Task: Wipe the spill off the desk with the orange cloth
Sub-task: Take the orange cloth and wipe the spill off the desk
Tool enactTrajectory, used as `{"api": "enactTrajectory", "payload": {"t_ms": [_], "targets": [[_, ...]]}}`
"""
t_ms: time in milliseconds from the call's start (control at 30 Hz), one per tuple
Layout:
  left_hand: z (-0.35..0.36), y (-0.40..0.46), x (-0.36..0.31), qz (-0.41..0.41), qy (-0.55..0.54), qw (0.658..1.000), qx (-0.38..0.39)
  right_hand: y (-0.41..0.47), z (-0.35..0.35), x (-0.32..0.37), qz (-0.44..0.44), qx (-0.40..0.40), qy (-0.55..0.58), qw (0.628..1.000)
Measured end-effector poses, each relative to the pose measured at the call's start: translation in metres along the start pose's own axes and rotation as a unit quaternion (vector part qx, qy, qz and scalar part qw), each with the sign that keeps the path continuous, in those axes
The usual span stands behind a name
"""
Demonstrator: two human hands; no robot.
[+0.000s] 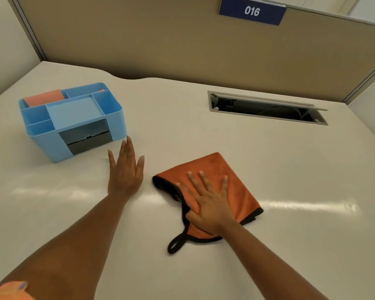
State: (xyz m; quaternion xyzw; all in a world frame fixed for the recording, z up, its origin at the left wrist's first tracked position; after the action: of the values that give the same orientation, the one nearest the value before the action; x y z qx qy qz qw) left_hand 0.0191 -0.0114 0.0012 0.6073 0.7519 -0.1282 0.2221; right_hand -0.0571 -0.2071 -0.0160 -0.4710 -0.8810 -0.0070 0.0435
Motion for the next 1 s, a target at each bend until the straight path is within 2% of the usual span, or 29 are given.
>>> {"api": "enactTrajectory", "payload": {"t_ms": [200,300,367,533,600,700,833,1000], "targets": [[0.005,0.0,-0.004,0.014,0.024,1.0,0.004,-0.011,-0.003,-0.064,0.163,-0.021,0.039,0.986],[0.007,0.001,-0.004,0.013,0.034,0.999,0.005,0.013,-0.001,-0.056,0.184,-0.014,0.064,0.981],[0.007,0.0,-0.003,0.011,0.032,0.999,0.004,0.031,-0.002,-0.03,0.143,-0.008,0.061,0.988],[0.009,0.003,0.0,0.0,0.015,1.0,0.012,0.031,0.009,0.054,-0.041,0.005,0.038,0.998],[0.007,0.002,0.0,0.003,0.012,1.0,0.009,0.016,0.01,0.06,-0.073,0.003,0.036,0.997],[0.003,0.001,0.002,-0.003,0.01,1.0,0.0,-0.006,0.005,0.044,-0.075,-0.004,0.05,0.996],[0.004,0.003,0.002,-0.013,0.028,1.0,-0.001,-0.028,0.001,-0.002,-0.019,-0.007,0.057,0.998],[0.011,0.004,0.003,-0.02,0.052,0.998,0.016,-0.058,-0.006,-0.094,0.139,-0.022,0.056,0.989]]}}
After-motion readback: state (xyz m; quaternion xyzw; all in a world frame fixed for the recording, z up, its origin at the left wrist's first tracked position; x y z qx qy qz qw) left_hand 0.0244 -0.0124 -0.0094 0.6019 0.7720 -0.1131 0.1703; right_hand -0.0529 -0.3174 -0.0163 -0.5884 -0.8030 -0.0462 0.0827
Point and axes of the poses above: each hand's wrist, its own y-axis towards the middle knuckle, its own z-axis out of the palm, x = y × z, the point moved 9 cm from there along y, towards the middle knuckle, and after that the axes turned 13 degrees about -z, right-handed, at the moved point
